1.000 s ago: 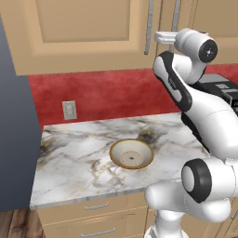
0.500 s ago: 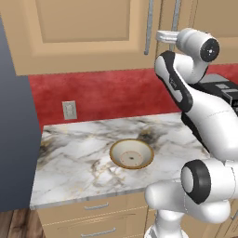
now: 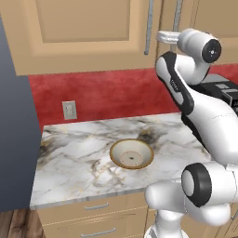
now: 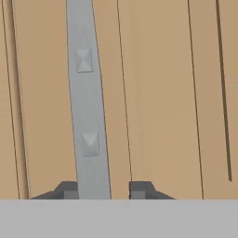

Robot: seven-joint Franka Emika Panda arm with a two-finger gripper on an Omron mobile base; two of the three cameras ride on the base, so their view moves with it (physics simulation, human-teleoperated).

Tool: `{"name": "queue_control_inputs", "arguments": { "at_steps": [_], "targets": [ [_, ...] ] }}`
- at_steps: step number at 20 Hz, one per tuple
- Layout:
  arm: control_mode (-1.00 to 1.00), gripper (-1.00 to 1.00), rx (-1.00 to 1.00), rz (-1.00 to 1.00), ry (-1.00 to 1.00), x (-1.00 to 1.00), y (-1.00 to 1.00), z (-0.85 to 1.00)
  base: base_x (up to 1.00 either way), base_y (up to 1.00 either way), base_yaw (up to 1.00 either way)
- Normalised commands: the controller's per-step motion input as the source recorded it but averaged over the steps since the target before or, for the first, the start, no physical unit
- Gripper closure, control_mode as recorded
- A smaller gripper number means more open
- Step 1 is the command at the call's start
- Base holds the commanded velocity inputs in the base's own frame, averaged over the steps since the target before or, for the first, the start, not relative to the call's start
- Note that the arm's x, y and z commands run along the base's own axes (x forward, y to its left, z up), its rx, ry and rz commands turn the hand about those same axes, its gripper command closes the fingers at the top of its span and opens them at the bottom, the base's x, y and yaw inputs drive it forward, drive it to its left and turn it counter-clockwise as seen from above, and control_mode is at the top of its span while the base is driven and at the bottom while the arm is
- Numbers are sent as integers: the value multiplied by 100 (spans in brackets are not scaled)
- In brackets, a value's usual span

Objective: Open the cabinet. Pick the orange and pear from the cabinet and place them into the bowl. Then close the cabinet.

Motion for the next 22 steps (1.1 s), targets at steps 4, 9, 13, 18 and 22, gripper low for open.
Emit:
{"name": "queue_control_inputs", "arguments": {
  "at_steps": [4, 9, 13, 18, 22],
  "targets": [
    [-100, 100, 1, -3, -5, -22, -68, 6, 0, 0, 0],
    [-100, 100, 7, -2, 0, -55, -94, 2, 0, 0, 0],
    [-100, 100, 11, -2, 0, -74, -99, 3, 0, 0, 0],
    [-100, 100, 20, 0, 1, -77, -100, 30, 0, 0, 0],
    [-100, 100, 22, 0, 3, -62, -100, 25, 0, 0, 0]
  ]
}}
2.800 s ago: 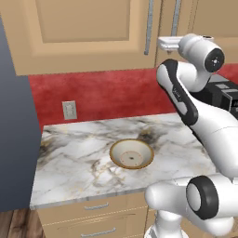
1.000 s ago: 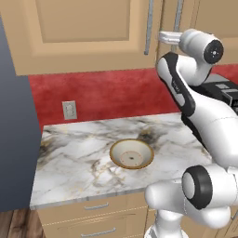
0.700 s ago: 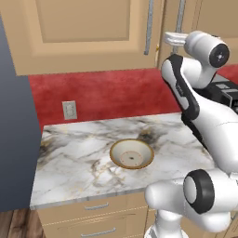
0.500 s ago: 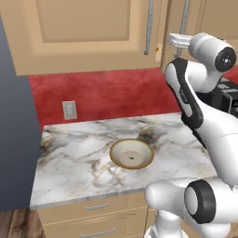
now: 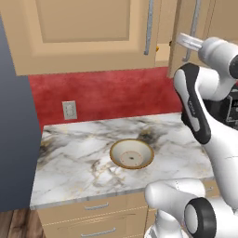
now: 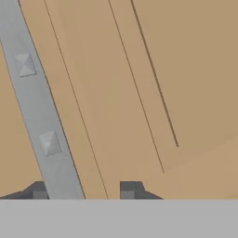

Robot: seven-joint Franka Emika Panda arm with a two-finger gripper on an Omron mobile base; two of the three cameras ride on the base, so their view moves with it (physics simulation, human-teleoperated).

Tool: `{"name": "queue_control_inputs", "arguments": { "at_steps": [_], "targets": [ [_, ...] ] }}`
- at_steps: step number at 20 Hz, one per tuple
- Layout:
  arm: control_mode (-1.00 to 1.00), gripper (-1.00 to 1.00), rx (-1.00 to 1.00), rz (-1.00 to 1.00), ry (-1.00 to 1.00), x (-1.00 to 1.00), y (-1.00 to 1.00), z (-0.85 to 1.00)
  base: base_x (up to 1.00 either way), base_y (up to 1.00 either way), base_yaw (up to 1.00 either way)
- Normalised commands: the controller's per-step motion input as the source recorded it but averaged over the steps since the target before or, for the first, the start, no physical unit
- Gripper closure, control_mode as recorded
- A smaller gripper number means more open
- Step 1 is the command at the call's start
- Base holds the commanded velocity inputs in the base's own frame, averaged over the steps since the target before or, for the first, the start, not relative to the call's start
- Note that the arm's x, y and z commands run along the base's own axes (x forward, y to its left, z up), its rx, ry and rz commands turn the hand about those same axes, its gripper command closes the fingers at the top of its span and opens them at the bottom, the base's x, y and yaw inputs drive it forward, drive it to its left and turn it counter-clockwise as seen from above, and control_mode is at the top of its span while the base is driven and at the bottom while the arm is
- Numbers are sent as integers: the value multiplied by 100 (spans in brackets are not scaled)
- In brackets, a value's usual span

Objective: Open the cabinet. Pick the orange and pear from the cabinet and place them into the bowl. Then close the cabinet.

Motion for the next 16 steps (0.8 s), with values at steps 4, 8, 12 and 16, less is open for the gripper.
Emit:
{"name": "queue_control_inputs", "arguments": {
  "at_steps": [4, 8, 12, 16],
  "targets": [
    [-100, 100, 26, 0, 0, -64, -100, 10, 0, 0, 0],
    [-100, 100, 30, 0, 0, -69, -100, 3, 0, 0, 0],
    [-100, 100, 31, 0, 0, -69, -100, 1, 0, 0, 0],
    [-100, 100, 32, 0, 0, -69, -100, 0, 0, 0, 0]
  ]
}}
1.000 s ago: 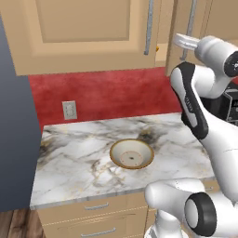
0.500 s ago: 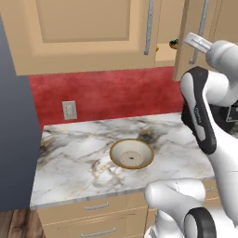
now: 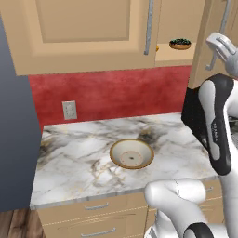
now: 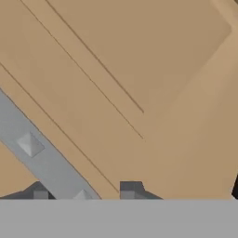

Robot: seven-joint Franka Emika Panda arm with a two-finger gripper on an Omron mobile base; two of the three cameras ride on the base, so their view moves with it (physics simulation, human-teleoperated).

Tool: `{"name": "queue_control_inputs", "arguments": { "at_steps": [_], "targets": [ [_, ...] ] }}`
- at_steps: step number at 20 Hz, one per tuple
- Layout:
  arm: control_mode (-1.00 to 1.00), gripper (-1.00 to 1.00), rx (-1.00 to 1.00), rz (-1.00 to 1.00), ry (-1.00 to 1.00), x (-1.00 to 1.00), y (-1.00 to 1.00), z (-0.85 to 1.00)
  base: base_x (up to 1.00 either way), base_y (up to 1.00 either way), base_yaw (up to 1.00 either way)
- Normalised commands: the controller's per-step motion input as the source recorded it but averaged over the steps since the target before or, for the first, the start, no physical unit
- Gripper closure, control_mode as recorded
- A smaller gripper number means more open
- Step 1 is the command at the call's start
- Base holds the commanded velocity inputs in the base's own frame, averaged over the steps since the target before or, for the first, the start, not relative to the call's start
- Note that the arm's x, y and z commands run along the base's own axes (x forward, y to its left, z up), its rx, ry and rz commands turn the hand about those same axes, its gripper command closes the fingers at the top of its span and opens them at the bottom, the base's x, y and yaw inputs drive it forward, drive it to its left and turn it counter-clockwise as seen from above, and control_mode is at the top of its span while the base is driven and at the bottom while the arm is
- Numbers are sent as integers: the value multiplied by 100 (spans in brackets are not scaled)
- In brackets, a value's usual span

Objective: Open the cabinet. Pick the orange and pear from the cabinet and place them into the bowl. Then close the cabinet.

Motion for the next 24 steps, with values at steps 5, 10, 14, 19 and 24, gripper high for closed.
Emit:
{"name": "queue_control_inputs", "arguments": {
  "at_steps": [5, 10, 14, 19, 24],
  "targets": [
    [-100, 100, 33, 0, 0, -69, -100, 0, 0, 0, 0],
    [-100, 100, 29, 4, -2, -47, -100, 0, 0, 0, 0],
    [-100, 100, 22, 22, -10, -38, -100, 0, 0, 0, 0],
    [-100, -100, 12, 13, -5, -5, -55, 0, 0, 0, 0],
    [-100, -100, 3, 2, -2, -16, -24, 13, 0, 0, 0]
  ]
}}
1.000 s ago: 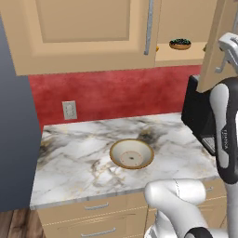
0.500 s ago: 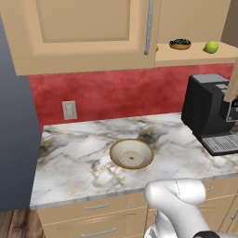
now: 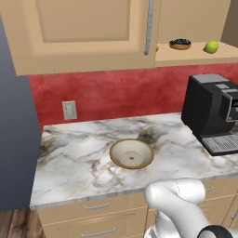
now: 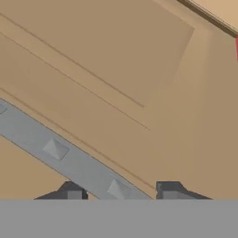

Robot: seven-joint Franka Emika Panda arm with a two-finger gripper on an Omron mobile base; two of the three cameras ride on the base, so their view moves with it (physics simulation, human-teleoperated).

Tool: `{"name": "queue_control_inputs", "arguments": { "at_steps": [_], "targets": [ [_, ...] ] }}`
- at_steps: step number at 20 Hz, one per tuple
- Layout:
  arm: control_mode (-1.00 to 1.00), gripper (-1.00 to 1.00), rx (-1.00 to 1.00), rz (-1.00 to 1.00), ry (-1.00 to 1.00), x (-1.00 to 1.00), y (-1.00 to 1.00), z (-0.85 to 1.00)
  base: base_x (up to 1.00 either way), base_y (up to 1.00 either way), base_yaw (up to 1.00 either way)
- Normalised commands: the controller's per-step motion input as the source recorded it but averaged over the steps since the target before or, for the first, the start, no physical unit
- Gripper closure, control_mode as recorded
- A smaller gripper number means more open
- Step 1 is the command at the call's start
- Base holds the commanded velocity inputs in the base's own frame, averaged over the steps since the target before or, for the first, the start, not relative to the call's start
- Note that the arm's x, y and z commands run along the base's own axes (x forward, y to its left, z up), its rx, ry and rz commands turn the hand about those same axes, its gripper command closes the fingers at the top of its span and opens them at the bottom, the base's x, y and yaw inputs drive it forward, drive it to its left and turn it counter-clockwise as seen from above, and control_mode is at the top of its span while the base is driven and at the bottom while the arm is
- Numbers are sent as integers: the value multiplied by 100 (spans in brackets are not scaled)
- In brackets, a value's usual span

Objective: Open the cabinet. Pick the orange and pear from the cabinet and place them into the bowl. Then close the cabinet.

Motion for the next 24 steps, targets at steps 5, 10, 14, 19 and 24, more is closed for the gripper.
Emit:
{"name": "queue_control_inputs", "arguments": {
  "at_steps": [5, 10, 14, 19, 24],
  "targets": [
    [-100, -100, 8, 12, -19, -49, -79, 21, 0, 0, 0],
    [-100, -100, 1, 35, -24, -4, -39, -22, 0, 0, 0],
    [-100, -100, -2, 57, -6, 3, -3, -40, 0, 0, 0],
    [-100, -100, 0, 42, -7, -49, -22, -3, 0, 0, 0],
    [-100, -100, -20, 21, -24, -100, 10, -19, 0, 0, 0]
  ]
}}
